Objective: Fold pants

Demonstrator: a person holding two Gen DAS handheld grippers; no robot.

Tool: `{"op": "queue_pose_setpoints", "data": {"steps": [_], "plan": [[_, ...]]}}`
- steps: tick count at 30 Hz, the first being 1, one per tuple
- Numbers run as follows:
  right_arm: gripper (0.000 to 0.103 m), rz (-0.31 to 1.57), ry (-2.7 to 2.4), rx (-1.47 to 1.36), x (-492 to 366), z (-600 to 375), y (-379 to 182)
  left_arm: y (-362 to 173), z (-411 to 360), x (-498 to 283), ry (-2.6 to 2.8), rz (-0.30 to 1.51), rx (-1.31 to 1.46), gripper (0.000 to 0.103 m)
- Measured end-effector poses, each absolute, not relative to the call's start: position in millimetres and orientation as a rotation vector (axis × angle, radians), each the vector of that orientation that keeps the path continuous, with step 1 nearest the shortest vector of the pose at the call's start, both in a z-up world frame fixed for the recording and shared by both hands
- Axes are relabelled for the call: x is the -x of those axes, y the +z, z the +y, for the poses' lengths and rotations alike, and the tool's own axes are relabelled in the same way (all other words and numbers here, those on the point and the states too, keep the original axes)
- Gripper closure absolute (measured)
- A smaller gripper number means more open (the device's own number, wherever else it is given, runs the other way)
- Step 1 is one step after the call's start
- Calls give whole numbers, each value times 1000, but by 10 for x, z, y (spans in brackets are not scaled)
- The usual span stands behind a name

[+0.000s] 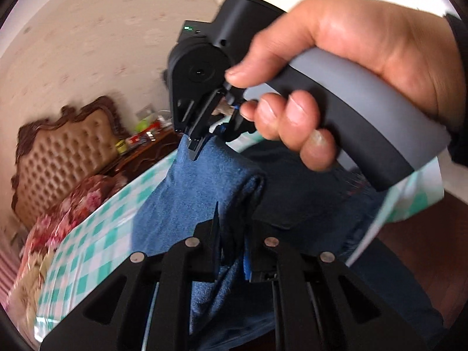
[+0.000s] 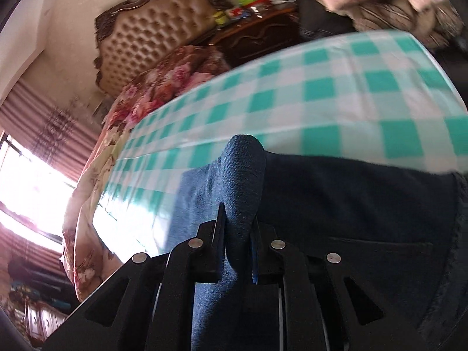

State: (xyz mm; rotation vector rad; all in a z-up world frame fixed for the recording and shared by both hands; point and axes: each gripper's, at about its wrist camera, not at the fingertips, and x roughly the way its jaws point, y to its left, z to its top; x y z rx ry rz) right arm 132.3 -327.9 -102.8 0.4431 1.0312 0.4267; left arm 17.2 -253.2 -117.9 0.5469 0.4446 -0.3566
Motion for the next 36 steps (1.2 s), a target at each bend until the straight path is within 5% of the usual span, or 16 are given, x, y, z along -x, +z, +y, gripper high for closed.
{"op": "queue_pose_setpoints", "data": {"steps": [5, 10, 14, 21, 28, 36], "plan": [[87, 1077, 400, -385, -1311, -3423, -1351, -1549, -2792, -197, -374, 495, -633, 92], [67, 1093, 348, -296, -1291, -3351, -1525, -1795, -2864, -254, -354, 508, -690, 91], [65, 1072, 332, -210, -1266, -3274, -1527, -1833, -2882, -195, -334, 495, -714, 89], [69, 1044, 325, -139, -1218, -3235, -1515, -1803, -2859, -205, -341, 503, -687, 88], [89, 1006, 348, -169, -1177, -3275, -1401, -1734, -2873, -168, -316, 468, -690, 91], [91, 936, 350, -151, -1096, -3277, -1116, -1591, -2885, -125, -298, 424, -690, 92]]}}
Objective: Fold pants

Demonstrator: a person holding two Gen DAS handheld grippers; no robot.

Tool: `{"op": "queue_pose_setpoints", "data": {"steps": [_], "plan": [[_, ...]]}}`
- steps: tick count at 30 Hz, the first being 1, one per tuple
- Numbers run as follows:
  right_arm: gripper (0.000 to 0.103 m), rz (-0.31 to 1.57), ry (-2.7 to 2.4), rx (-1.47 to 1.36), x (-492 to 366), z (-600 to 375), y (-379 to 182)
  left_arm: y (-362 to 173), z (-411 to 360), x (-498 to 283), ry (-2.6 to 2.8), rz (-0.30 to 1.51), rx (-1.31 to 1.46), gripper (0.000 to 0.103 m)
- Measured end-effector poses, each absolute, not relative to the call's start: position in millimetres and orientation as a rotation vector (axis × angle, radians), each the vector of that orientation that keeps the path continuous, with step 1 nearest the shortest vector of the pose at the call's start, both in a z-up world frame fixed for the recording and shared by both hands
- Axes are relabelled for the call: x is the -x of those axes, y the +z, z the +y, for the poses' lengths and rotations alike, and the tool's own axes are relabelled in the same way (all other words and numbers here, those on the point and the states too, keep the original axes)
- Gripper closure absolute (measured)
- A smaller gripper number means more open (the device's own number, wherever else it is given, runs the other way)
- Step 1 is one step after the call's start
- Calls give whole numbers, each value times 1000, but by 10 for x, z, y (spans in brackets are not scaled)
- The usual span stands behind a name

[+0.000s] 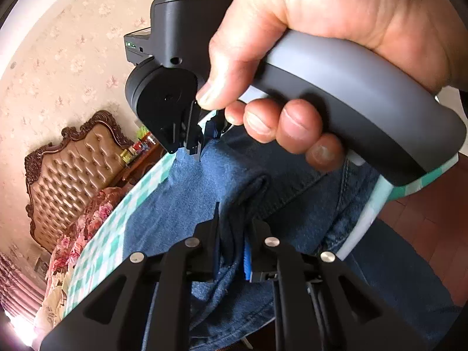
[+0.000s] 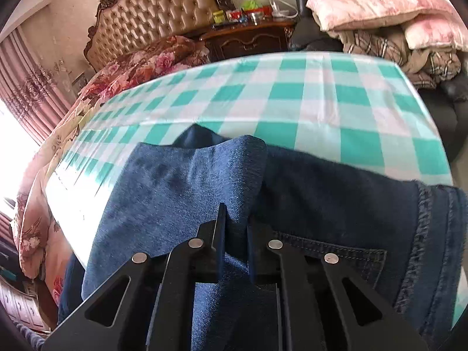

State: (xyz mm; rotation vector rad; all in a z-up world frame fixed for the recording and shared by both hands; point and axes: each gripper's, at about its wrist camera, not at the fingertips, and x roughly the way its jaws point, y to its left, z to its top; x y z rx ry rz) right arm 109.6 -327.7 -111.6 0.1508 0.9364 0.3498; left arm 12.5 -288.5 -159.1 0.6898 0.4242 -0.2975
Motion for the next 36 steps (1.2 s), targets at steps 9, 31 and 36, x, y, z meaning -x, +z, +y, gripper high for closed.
{"op": "queue_pose_setpoints", "data": {"steps": [9, 31, 36], "plan": [[92, 871, 311, -143, -988, -3475, -823, -1362, -3052, -57, -318, 346, -674, 92], [98, 937, 167, -305, -948, -5038, -1061, -1450, -4136, -192, -520, 294, -732, 92], [94, 941, 201, -361, -959, -5201, -1059, -1567, -4178, -209, -525, 307, -767, 92]]}}
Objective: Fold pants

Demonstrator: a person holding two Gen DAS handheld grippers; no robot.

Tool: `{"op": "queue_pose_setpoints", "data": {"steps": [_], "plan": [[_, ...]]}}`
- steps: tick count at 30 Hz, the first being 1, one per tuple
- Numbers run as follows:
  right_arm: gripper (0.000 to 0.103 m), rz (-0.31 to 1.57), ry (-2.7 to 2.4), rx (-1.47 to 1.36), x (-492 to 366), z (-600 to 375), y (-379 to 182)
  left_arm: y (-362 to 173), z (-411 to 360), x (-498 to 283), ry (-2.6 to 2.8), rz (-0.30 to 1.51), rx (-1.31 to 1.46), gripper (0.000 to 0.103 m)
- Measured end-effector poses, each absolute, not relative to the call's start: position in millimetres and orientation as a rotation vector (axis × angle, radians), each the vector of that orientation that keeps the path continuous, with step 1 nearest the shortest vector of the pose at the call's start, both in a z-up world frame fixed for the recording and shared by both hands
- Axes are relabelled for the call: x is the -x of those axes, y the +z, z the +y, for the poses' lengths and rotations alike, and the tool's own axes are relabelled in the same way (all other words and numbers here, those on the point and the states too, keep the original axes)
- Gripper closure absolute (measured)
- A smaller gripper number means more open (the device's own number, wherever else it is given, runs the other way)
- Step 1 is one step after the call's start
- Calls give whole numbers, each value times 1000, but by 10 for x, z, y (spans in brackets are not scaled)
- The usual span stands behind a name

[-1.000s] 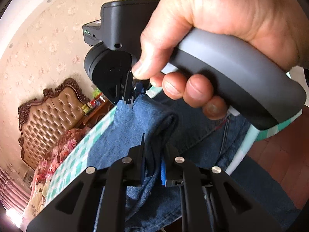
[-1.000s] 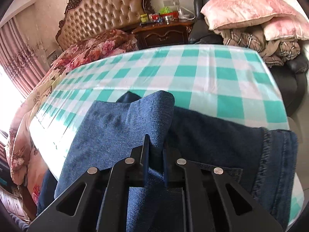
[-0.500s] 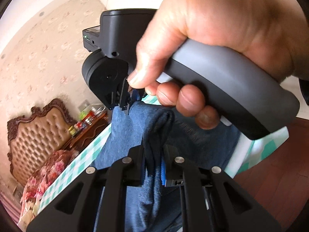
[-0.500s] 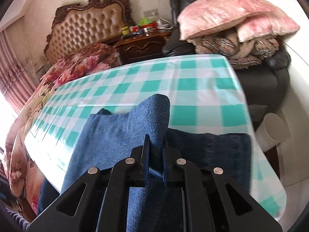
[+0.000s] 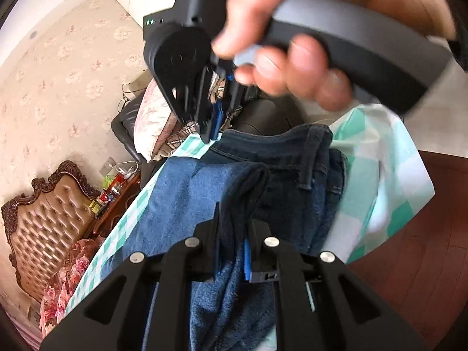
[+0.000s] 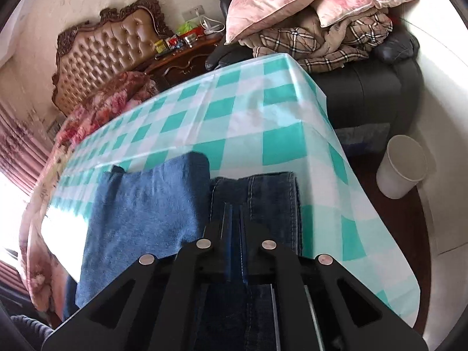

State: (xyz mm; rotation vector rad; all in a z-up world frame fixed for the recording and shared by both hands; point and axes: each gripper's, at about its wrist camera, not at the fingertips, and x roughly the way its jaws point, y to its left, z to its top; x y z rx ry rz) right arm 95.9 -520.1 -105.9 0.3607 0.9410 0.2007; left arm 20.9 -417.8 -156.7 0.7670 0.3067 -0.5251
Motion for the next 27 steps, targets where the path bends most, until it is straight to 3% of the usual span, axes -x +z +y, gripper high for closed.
{"op": "queue_pose_setpoints", "data": {"steps": [3, 5, 6, 7, 10, 11, 12, 14, 20, 27], "plan": [[87, 966, 256, -335, -1027, -5081, -1001, -1532, -4130, -200, -513, 298, -748, 92], [62, 1008, 270, -332, -1138, -4983, -1007, -1466, -4091, -174, -500, 290, -722, 92], [44, 1012, 284, -313, -1202, -4901, -1004, -1441, -4079, -179, -497, 288, -713, 92], [42, 1013, 301, -301, -1242, -4845, -1002, -1429, -4072, -168, -496, 286, -711, 92], [46, 1034, 333, -287, -1401, -4668, -1022, -1439, -4058, -148, -494, 277, -722, 92], [55, 1049, 327, -272, -1460, -4619, -1046, -1443, -4056, -132, -491, 275, -724, 92], [76, 1068, 305, -249, -1513, -4587, -1077, -1451, -4059, -112, -485, 271, -727, 92], [86, 1078, 315, -234, -1544, -4529, -1027, -1424, -4042, -102, -462, 255, -745, 92], [89, 915, 346, -239, -1151, -4804, -400, -920, -4132, 120, -449, 137, -740, 93], [89, 1013, 288, -294, -1200, -5217, -1185, -1589, -4581, 93, -583, 269, -814, 92]]}}
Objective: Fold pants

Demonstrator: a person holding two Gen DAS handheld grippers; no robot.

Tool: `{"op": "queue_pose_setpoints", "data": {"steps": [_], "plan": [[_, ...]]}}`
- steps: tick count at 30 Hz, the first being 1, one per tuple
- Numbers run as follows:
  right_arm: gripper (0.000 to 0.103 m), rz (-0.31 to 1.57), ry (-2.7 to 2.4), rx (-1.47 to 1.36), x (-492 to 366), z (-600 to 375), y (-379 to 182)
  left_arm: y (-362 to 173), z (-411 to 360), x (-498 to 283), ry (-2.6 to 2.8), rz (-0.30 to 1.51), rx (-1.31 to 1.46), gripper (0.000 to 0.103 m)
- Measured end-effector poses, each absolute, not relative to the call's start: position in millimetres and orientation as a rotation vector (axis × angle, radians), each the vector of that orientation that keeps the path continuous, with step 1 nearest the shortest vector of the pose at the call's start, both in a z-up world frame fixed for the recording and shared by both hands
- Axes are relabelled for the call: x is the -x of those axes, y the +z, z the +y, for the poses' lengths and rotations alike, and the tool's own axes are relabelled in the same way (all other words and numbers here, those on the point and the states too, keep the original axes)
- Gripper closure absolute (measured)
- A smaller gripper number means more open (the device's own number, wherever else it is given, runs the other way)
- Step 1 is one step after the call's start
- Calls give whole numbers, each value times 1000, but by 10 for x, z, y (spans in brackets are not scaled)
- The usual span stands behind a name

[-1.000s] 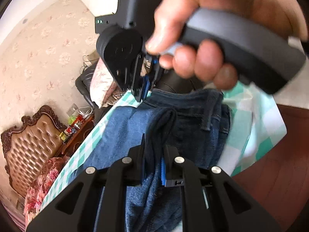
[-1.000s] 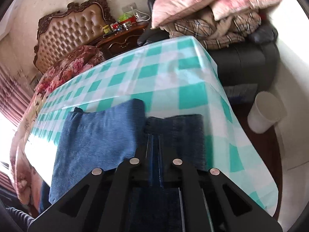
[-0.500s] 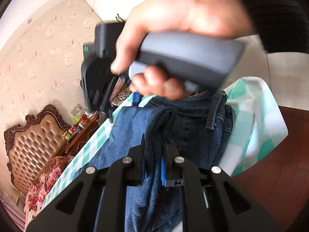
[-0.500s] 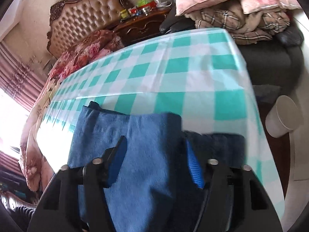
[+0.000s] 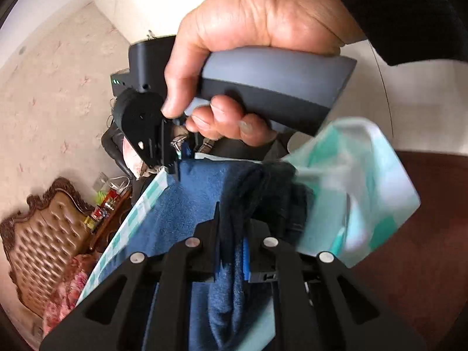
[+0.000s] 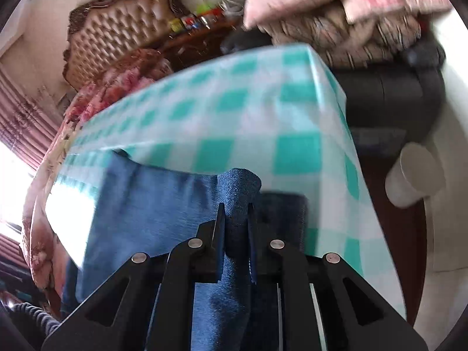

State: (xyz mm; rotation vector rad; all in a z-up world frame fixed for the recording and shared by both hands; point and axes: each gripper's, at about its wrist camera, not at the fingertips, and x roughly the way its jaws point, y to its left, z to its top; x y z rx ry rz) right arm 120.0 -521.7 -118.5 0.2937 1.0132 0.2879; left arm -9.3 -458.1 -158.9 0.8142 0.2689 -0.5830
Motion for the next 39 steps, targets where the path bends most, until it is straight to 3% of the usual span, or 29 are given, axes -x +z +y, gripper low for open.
{"op": "queue_pose_setpoints", "data": {"steps": [8, 14, 16, 17, 19, 21, 24, 25, 27, 31, 32, 34, 39], "plan": [[89, 916, 308, -289, -1066, -5255, -902, -1373, -4559, 191, -550, 198, -784, 92], [87, 940, 265, -232, -1196, -5255, -1202, -1723, -4732, 179, -583, 263, -830, 86], [71, 917, 227, -242, -1171, -5332, -1202, -1688, -4686, 168, -601, 264, -797, 67], [67, 915, 205, -237, -1172, -5349, -1211, -1663, -4649, 159, -614, 263, -770, 62], [61, 905, 182, -234, -1163, -5375, -1205, -1605, -4584, 171, -665, 267, -725, 42], [61, 883, 156, -227, -1151, -5394, -1154, -1480, -4442, 293, -733, 239, -680, 40], [61, 835, 46, -215, -1100, -5476, -999, -1242, -4139, 449, -806, 214, -525, 41], [61, 828, 8, -210, -1041, -5484, -914, -1157, -4042, 409, -807, 232, -450, 48], [61, 804, -10, -190, -864, -5408, -764, -962, -3833, 153, -778, 299, -273, 55], [61, 790, -136, -168, -345, -5144, -707, -698, -3475, -641, -693, 416, -4, 56], [61, 797, -145, -196, -253, -5109, -764, -683, -3467, -912, -695, 474, 17, 57], [61, 808, -153, -230, -141, -5018, -914, -697, -3582, -1312, -754, 567, -42, 85], [61, 902, -213, -223, -131, -4863, -1361, -938, -4183, -1969, -933, 774, -119, 90]]}}
